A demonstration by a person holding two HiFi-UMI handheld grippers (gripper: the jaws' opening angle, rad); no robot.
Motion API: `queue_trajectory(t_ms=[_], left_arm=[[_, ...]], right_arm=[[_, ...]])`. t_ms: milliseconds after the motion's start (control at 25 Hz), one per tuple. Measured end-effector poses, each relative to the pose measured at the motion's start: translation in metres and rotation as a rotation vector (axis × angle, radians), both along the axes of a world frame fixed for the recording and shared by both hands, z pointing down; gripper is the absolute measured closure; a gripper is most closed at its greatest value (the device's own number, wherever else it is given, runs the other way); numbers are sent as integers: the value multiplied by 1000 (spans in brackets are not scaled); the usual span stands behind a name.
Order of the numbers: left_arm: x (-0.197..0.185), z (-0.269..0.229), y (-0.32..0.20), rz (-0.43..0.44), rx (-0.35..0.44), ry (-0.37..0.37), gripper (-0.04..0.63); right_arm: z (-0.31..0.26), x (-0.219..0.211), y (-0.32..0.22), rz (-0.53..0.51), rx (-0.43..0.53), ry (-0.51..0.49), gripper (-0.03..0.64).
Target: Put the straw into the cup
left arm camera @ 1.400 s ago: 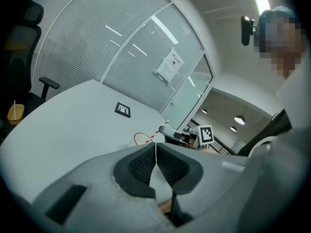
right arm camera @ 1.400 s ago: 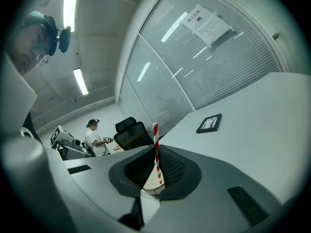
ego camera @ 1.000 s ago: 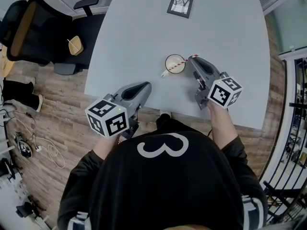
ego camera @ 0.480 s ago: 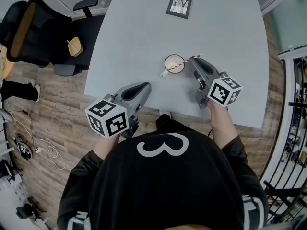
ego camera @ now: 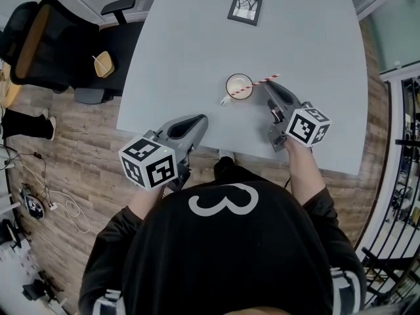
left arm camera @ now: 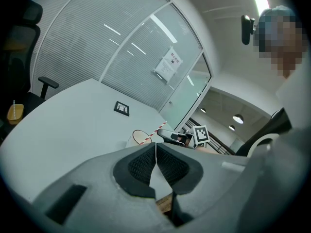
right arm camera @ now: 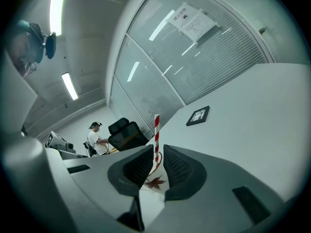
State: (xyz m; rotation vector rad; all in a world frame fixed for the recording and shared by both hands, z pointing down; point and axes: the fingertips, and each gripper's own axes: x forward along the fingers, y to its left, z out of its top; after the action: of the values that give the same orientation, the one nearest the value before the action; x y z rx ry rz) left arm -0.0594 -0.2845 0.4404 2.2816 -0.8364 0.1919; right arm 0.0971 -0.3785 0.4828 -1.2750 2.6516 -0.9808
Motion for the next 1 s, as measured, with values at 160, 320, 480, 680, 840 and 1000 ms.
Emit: queue_trajectory(t_ms=[160, 320, 480, 680, 840, 1000], left_arm=[[4, -2, 7, 7, 0, 2, 575], [4, -3, 12, 12, 3, 6, 575], [7, -7, 20, 19, 16, 14, 575], [10, -13, 30, 37, 32, 22, 575], [13, -22, 43, 45, 51, 28, 575], [16, -33, 57, 46, 75, 35, 575]], right_arm=[[-3, 4, 7, 7, 6, 13, 584], [-7, 6, 15, 16, 13, 24, 584], [-15, 4, 32, -8, 44, 44, 584], [-38, -2, 54, -27, 90, 38, 584], [-64, -4, 78, -48, 134, 12, 584], [-89, -10, 105, -94, 186, 3, 584]])
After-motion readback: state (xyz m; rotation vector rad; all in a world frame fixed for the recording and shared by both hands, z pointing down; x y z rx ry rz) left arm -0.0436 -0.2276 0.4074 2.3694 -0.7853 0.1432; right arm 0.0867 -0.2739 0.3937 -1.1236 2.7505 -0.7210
